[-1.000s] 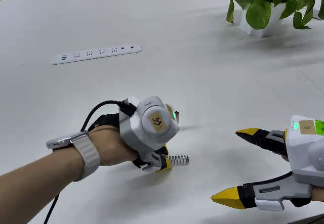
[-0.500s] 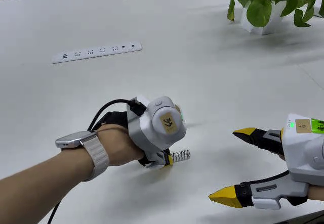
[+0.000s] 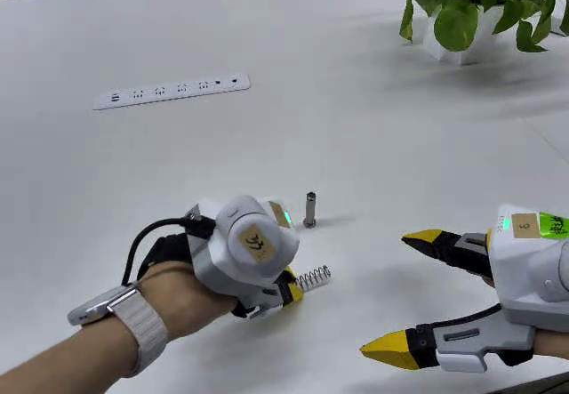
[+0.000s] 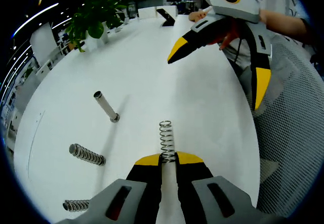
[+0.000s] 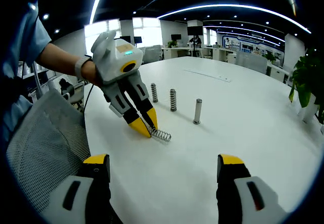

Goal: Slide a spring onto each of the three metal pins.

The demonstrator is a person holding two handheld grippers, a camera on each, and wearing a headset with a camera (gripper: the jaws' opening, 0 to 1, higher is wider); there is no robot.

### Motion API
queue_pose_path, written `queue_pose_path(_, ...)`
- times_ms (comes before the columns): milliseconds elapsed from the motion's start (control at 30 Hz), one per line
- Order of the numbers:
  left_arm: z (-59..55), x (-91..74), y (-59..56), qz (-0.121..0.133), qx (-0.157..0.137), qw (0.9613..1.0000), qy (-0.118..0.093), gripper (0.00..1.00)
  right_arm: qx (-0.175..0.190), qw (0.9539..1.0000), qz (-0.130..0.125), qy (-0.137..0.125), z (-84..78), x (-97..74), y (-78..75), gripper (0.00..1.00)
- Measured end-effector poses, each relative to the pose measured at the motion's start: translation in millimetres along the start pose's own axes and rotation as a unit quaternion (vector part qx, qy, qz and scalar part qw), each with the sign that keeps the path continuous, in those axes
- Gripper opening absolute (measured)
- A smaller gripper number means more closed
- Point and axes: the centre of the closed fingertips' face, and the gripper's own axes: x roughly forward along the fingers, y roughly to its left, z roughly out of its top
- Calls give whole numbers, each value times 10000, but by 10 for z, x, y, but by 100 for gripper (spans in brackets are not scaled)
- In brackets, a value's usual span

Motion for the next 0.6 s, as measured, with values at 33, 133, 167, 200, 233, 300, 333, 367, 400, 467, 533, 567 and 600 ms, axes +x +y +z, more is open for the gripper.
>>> queue_pose_path(33,-5,-34,-34,2,-95,9999,-117,10,30,10000,3,-23,6,9,2,88)
queue_pose_path(133,-77,-134,-83,70,-293,9992,-260,10,72,10000,31,-54,13,34,17,87)
queue_pose_path(167,-91,-172,-103,99,-301,9990,-299,10,79,9999,47,-50,9,44,22,87)
queue_pose_path(200,-131,-214,-109,167,-387,9986,-326,10,78,9999,71,-42,6,56,31,87)
queue_pose_path(233,-157,-246,-114,195,-398,9984,-340,10,73,9999,85,-42,9,65,38,87)
queue_pose_path(300,-215,-328,-106,287,-506,9975,-404,10,59,9999,122,-40,19,85,55,86)
queue_pose_path(333,-237,-364,-105,303,-530,9972,-431,10,50,9999,136,-41,25,93,58,86)
queue_pose_path(367,-269,-416,-94,372,-550,9967,-468,10,29,9999,153,-42,34,106,65,86)
queue_pose_path(400,-301,-449,-87,417,-596,9963,-458,10,15,9999,168,-31,39,115,72,86)
queue_pose_path(467,-357,-525,-77,503,-618,9955,-508,10,-44,9998,218,-18,64,137,96,86)
queue_pose_path(533,-393,-589,-70,552,-605,9947,-617,10,-82,9996,285,-27,103,161,125,86)
queue_pose_path(567,-403,-608,-77,550,-589,9946,-656,10,-88,9995,311,-32,118,176,135,85)
queue_pose_path(600,-411,-623,-84,564,-573,9945,-674,10,-94,9994,333,-35,128,192,143,85)
